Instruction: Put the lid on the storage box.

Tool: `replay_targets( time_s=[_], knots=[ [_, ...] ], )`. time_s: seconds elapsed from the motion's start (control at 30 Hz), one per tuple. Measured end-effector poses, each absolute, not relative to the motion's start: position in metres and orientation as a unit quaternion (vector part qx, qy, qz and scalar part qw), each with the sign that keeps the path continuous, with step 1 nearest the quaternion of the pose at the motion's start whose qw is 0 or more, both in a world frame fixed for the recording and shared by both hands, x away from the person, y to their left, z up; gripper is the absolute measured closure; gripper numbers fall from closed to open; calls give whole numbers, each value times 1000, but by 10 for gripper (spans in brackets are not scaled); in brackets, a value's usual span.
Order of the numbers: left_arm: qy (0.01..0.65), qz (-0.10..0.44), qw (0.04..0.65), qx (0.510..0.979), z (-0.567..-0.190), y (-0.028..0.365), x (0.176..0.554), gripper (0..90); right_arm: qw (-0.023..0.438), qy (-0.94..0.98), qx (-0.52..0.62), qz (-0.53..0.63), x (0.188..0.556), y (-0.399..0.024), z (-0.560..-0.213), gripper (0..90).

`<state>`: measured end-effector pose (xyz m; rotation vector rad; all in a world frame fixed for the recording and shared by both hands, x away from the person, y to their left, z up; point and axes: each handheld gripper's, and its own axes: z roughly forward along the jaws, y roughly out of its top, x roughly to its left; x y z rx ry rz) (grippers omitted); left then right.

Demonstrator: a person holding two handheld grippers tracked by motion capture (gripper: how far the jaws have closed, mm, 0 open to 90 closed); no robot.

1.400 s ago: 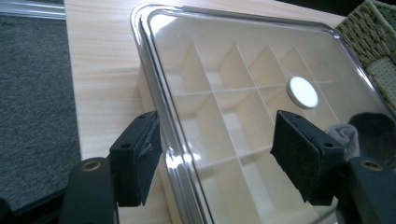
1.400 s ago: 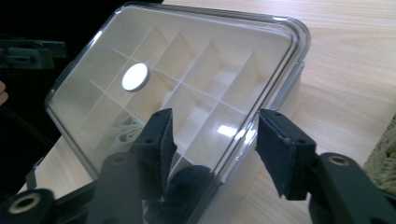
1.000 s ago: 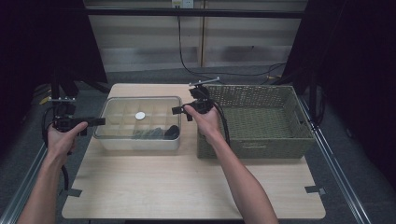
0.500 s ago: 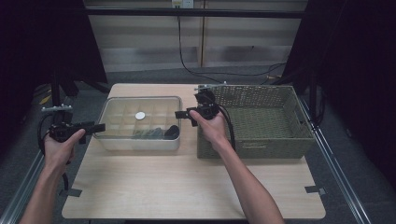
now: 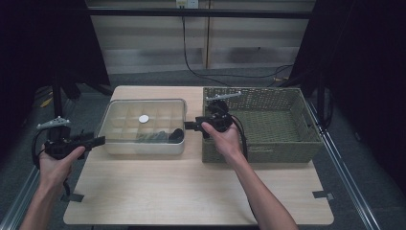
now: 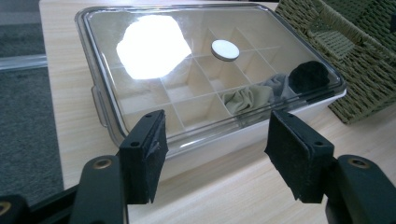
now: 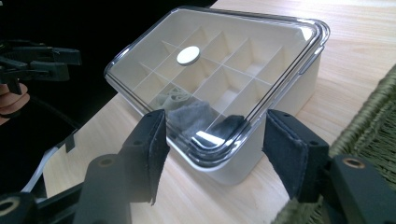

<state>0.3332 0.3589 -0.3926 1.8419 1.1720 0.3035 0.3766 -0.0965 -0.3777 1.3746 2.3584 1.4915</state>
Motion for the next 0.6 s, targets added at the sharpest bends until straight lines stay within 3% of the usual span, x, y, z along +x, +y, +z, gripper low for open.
replay_targets(
  time_s=[0.27,0.6],
  knots=[
    [481,137,464,731,-387,386,331,359,23,758,427,492,359,-104,-368,398],
    [461,148,473,736,-391,375,305,340,34,758,417,500,331,-117,-362,398]
  ],
)
